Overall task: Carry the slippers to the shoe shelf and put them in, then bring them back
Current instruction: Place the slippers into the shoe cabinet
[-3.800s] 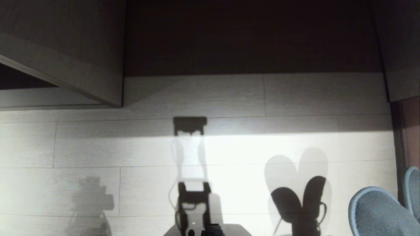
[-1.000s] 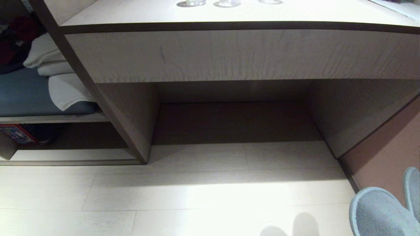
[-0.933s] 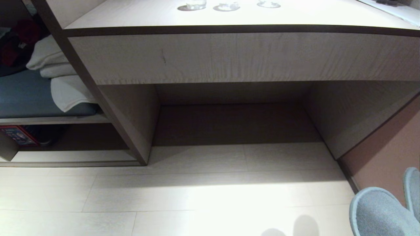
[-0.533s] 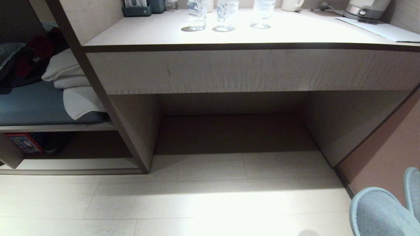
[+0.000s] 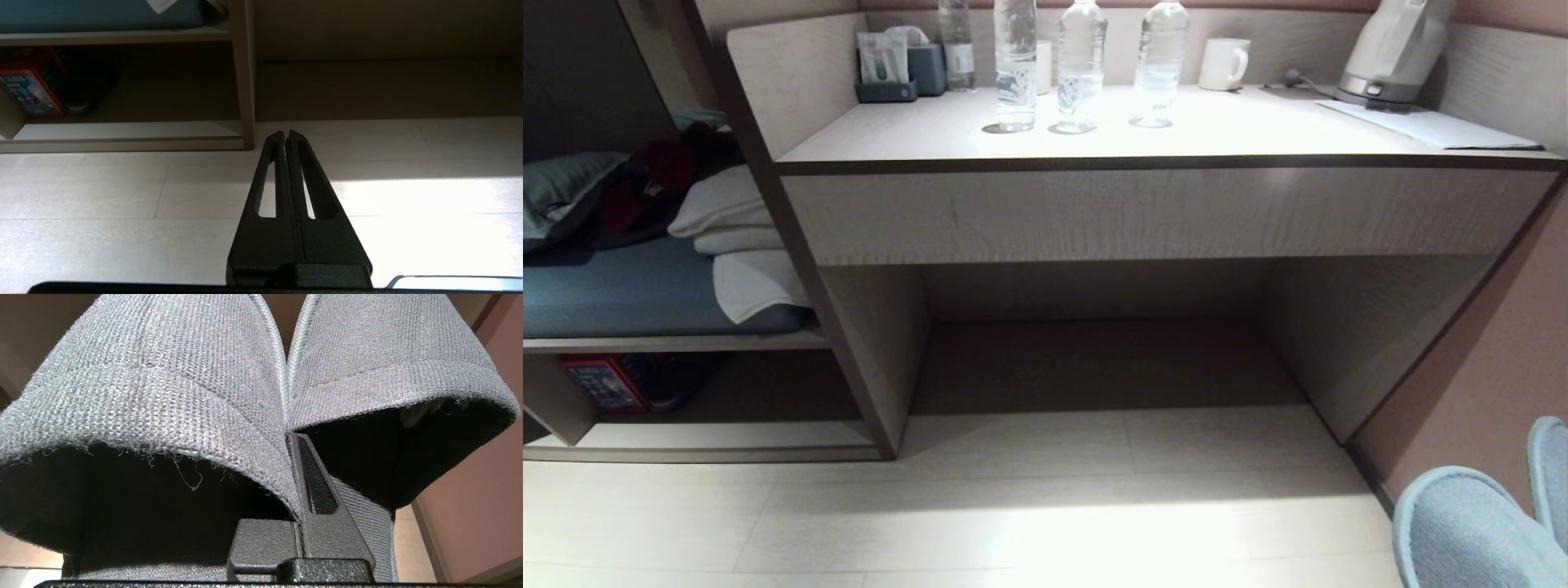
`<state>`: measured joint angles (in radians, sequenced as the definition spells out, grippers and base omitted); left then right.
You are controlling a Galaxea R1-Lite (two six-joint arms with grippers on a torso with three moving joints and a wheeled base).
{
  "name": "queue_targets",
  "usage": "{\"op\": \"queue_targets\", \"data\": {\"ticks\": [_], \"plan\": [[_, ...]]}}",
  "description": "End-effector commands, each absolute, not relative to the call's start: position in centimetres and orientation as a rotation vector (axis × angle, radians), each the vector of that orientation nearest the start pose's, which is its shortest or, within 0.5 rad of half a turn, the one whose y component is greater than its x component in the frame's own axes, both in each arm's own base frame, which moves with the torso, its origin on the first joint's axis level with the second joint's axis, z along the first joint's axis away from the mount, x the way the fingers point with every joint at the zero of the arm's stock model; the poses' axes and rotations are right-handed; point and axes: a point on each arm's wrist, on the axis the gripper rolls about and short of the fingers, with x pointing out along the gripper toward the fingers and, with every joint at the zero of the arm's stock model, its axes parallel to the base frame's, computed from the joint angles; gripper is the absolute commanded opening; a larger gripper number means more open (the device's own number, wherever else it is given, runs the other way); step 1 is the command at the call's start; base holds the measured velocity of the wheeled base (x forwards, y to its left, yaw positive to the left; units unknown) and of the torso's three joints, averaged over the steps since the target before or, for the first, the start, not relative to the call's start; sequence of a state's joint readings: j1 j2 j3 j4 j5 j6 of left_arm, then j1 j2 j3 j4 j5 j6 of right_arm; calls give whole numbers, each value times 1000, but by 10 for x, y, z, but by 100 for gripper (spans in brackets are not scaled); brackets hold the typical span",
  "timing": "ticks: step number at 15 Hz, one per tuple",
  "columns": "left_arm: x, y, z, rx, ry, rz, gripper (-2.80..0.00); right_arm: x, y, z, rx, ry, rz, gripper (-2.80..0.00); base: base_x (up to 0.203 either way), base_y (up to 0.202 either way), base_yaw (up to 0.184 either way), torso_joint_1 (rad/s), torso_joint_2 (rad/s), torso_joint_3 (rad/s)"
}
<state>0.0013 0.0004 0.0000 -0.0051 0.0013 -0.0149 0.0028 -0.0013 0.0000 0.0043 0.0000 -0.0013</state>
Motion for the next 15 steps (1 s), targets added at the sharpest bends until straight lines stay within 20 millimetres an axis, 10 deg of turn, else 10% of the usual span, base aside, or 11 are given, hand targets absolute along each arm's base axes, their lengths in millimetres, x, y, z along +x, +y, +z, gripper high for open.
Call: {"op": "queue_targets", "data": {"ticks": [1, 15], "plan": [[-23, 0, 76, -15, -4, 3, -280, -23, 0, 75, -2, 5, 3, -280, 0, 0, 0, -2, 2, 203], [-23, 0, 76, -14, -6, 5, -280, -23, 0, 75, -2, 5, 3, -280, 0, 0, 0, 3, 1, 153]]}}
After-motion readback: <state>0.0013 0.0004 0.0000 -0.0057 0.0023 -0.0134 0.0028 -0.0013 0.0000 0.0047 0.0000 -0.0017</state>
